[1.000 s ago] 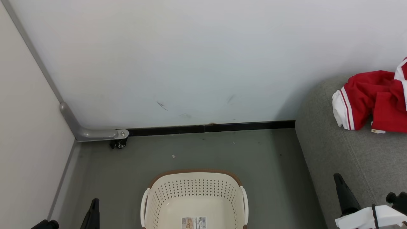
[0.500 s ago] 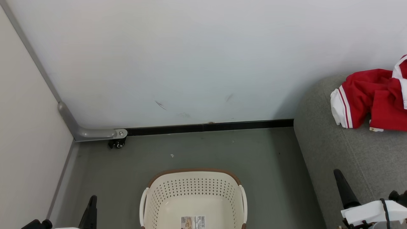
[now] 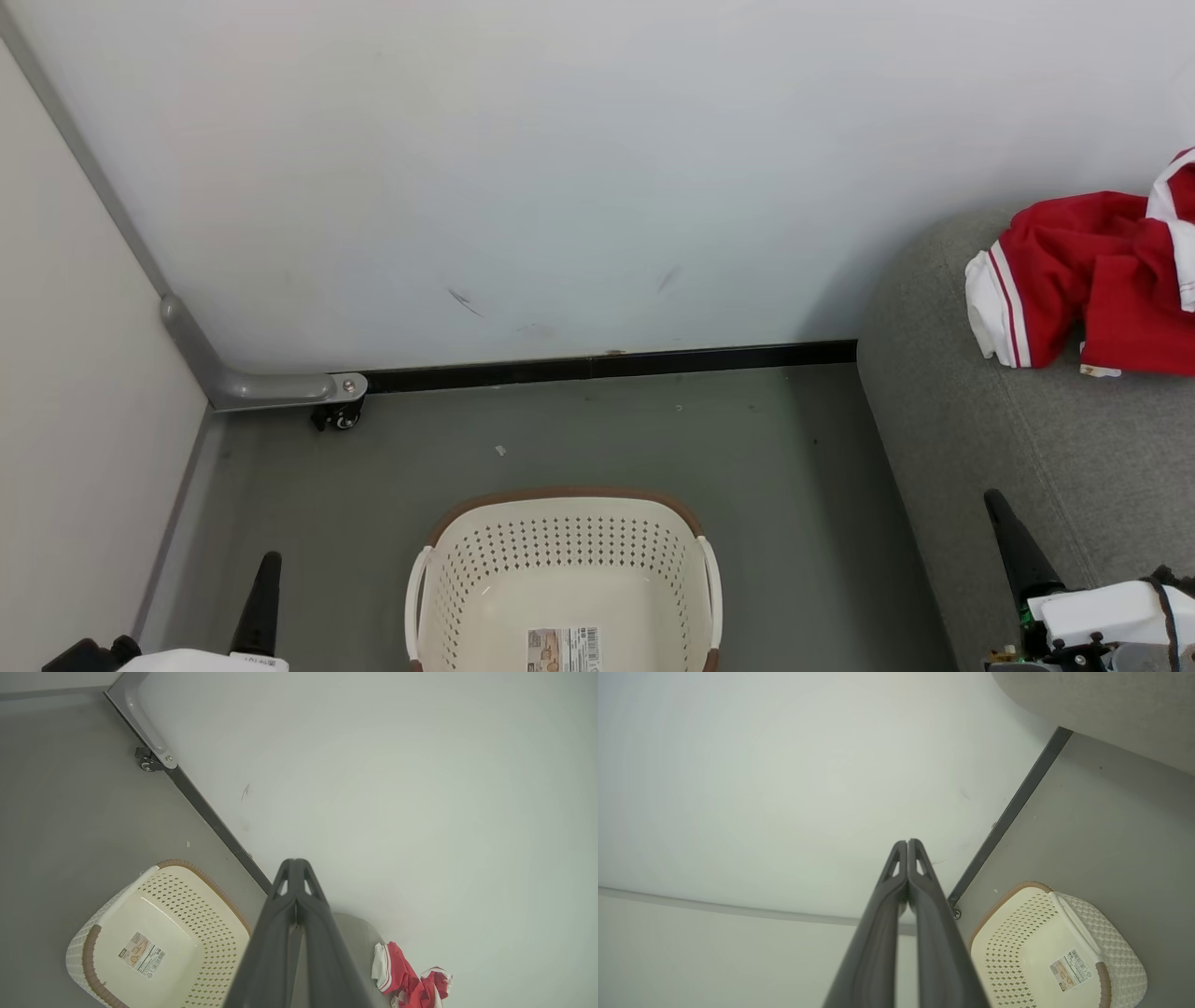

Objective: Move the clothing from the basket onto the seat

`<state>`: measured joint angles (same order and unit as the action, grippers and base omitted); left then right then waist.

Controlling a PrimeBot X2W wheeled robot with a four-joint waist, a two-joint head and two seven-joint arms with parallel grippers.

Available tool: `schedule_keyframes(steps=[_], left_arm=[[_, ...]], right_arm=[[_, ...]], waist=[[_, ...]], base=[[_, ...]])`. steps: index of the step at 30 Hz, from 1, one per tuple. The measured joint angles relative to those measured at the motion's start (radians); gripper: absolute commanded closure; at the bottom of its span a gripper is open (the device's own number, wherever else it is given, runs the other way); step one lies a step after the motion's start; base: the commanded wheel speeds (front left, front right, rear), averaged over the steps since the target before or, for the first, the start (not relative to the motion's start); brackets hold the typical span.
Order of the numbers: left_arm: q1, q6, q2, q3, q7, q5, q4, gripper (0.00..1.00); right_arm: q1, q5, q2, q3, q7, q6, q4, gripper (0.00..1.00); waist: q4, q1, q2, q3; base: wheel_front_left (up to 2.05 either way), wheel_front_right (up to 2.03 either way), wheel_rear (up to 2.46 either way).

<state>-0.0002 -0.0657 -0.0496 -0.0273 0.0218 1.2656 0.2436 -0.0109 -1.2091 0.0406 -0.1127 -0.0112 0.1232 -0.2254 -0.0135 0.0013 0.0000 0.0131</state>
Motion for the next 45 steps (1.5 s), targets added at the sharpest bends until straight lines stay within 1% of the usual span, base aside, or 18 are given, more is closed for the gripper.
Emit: schedule_keyframes(steps=[6, 14, 23, 45], left_arm=[[-0.016, -0.016, 0.007, -0.016, 0.026, 0.087, 0.006, 1.00], [-0.037, -0.028, 0.010, -0.031, 0.054, 0.194, 0.017, 1.00], [-0.060, -0.054, 0.015, -0.054, 0.088, 0.323, 0.028, 1.00], [-0.060, -0.058, 0.015, -0.056, 0.091, 0.332, 0.030, 1.00]], right_arm=[[-0.012, -0.103, -0.001, -0.006, -0.032, 0.000, -0.013, 1.00], [-0.021, -0.224, -0.001, -0.011, -0.061, 0.000, -0.022, 1.00], [-0.045, -0.378, -0.001, -0.024, -0.096, 0.000, -0.043, 1.00], [-0.057, -0.385, -0.002, -0.026, -0.096, 0.000, -0.044, 1.00]], waist=[[0.004, -0.0004, 0.0000, -0.005], [0.008, -0.0006, 0.0000, -0.010], [0.013, -0.0007, 0.0000, -0.015], [0.013, -0.0008, 0.0000, -0.016]], base=[[0.00, 0.00, 0.00], [0.00, 0.00, 0.00], [0.00, 0.00, 0.00], [0.00, 0.00, 0.00]])
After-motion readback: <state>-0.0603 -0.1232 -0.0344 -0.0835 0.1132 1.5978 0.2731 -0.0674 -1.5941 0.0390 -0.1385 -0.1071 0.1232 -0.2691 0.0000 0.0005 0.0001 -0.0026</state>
